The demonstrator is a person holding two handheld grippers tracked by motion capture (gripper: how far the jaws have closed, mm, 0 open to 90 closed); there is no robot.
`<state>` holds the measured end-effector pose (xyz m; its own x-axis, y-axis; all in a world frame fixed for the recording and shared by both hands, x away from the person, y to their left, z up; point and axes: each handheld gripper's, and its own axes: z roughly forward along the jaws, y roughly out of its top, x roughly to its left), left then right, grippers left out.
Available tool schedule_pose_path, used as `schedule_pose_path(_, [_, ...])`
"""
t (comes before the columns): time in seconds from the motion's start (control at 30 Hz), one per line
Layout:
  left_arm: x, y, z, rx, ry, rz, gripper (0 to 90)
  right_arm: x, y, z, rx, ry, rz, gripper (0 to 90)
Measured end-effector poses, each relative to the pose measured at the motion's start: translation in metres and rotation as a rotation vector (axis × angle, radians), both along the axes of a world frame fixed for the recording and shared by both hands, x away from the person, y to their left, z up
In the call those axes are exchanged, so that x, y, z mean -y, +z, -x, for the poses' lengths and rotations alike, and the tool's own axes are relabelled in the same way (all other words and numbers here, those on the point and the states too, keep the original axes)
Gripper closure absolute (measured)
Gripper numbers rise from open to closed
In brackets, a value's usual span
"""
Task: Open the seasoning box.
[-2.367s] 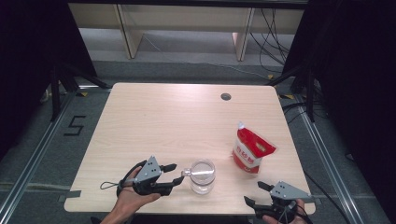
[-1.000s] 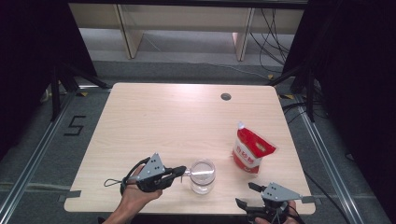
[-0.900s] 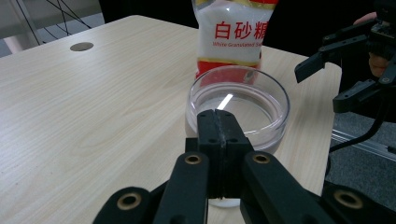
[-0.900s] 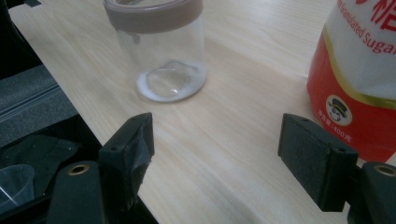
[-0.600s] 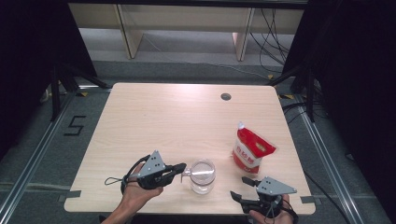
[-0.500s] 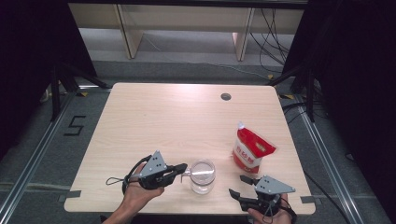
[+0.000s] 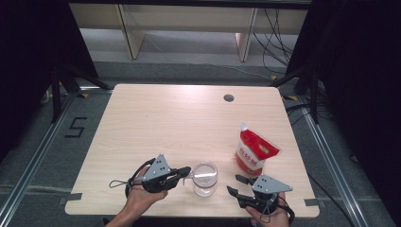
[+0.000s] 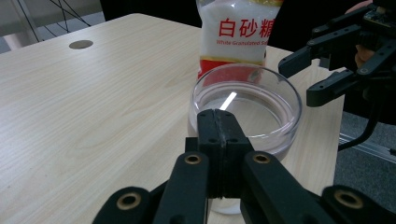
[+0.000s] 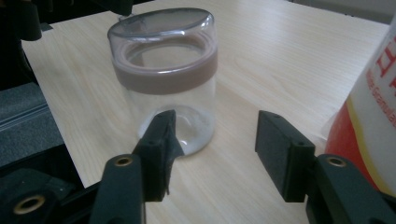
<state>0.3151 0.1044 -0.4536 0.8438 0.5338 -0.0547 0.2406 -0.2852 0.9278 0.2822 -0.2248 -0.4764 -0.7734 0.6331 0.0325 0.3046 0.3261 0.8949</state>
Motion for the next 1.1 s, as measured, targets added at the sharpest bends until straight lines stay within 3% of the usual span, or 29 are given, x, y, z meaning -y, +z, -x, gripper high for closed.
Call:
schedule_pose_path(0.07, [0.000,0.000,0.000,0.015,-0.017,-0.008,89.3,-0.002,0.002,0.000,0.006,-0.006,-0.003,56.4])
schedule_pose_path(0.13, [0.001,-0.001,0.002,-0.005,-0.001,0.005,89.3,-0.004,0.003,0.000,0.007,-0.004,-0.018,61.2])
schedule_pose_path(0.17, [0.000,-0.001,0.000,0.008,-0.012,0.001,89.3,-0.003,0.004,-0.002,0.046,0.001,-0.011,63.0])
schedule_pose_path(0.23, [0.000,-0.002,0.002,-0.011,0.002,0.019,89.3,-0.006,0.005,-0.004,0.037,0.019,-0.019,66.4])
schedule_pose_path(0.3, [-0.001,-0.002,0.001,-0.003,0.003,0.016,89.3,-0.007,0.006,-0.003,0.031,0.016,-0.014,67.4])
schedule_pose_path(0.37, [-0.001,-0.003,0.001,0.013,-0.007,0.022,89.3,-0.010,0.005,-0.006,0.063,0.029,-0.004,69.8])
schedule_pose_path(0.57, [-0.001,-0.004,0.002,0.011,0.001,0.033,89.3,-0.015,0.004,-0.006,0.048,0.044,-0.010,73.4])
schedule_pose_path(0.63, [-0.003,-0.004,0.002,0.018,0.002,0.025,89.3,-0.017,0.005,-0.005,0.044,0.025,-0.005,75.1])
schedule_pose_path(0.67, [-0.004,-0.005,0.003,0.005,0.011,0.034,89.3,-0.017,0.005,-0.007,0.079,0.046,-0.001,75.6])
schedule_pose_path(0.9, [-0.006,-0.007,0.002,0.020,0.009,0.043,89.2,-0.019,0.006,-0.006,0.076,0.053,-0.006,78.6])
schedule_pose_path(1.07, [-0.006,-0.010,0.003,0.007,0.024,0.078,89.2,-0.018,0.006,-0.006,0.073,0.061,-0.005,80.4])
schedule_pose_path(1.1, [-0.006,-0.010,0.003,0.015,0.016,0.080,89.1,-0.019,0.005,-0.005,0.054,0.052,-0.010,80.5])
